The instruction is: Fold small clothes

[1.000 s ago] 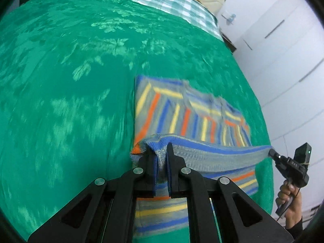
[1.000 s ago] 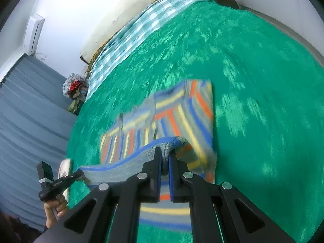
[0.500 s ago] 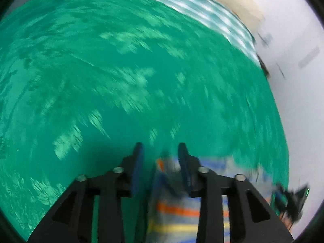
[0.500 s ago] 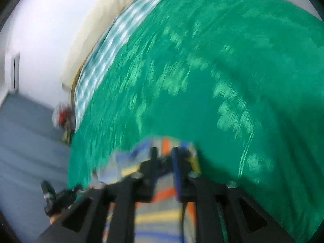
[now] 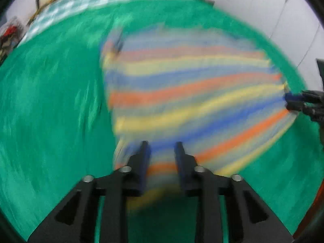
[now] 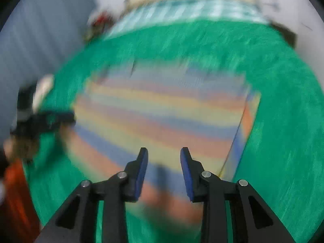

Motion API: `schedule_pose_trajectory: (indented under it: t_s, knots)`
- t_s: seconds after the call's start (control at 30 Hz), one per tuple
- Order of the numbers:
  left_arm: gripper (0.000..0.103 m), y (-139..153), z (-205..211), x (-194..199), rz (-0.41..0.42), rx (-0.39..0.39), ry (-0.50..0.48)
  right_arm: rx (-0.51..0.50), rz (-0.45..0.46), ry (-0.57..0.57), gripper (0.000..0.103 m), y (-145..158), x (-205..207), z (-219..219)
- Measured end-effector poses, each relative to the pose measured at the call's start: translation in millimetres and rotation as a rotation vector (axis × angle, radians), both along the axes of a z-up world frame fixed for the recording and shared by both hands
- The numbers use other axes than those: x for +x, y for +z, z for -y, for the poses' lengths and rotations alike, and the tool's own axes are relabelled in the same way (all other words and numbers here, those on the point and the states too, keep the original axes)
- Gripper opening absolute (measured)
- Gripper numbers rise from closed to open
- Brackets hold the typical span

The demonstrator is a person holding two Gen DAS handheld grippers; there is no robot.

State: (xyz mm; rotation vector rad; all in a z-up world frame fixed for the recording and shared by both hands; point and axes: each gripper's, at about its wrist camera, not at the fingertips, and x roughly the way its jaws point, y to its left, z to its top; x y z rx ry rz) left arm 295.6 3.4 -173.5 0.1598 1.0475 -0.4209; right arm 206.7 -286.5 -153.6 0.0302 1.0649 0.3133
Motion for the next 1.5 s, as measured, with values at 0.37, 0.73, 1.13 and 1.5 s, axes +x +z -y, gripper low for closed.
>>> schedule_pose_trajectory:
  t_s: [0.37, 0.73, 1.13, 1.5]
  knots:
    - [0.089, 34.7, -23.9, -101.5, 0.070, -0.063, 0.240, -0.144, 0.057, -0.221, 0.043, 18.1, -112.0, -19.2]
    - [0.102, -17.4, 10.1, -156.4, 0.171, 0.042, 0.236, -0.224, 0.217, -0.394, 0.089, -42.9, -172.7, -84.2]
    - [0.102, -21.6, 13.9, -153.0, 0.176, 0.062, 0.224, -0.238, 0.202, -0.398, 0.092, -44.9, -161.3, -91.2]
    - [0.102, -21.9, 15.4, -150.7, 0.168, 0.068, 0.216, -0.256, 0.194, -0.401, 0.092, -44.4, -161.6, -92.5]
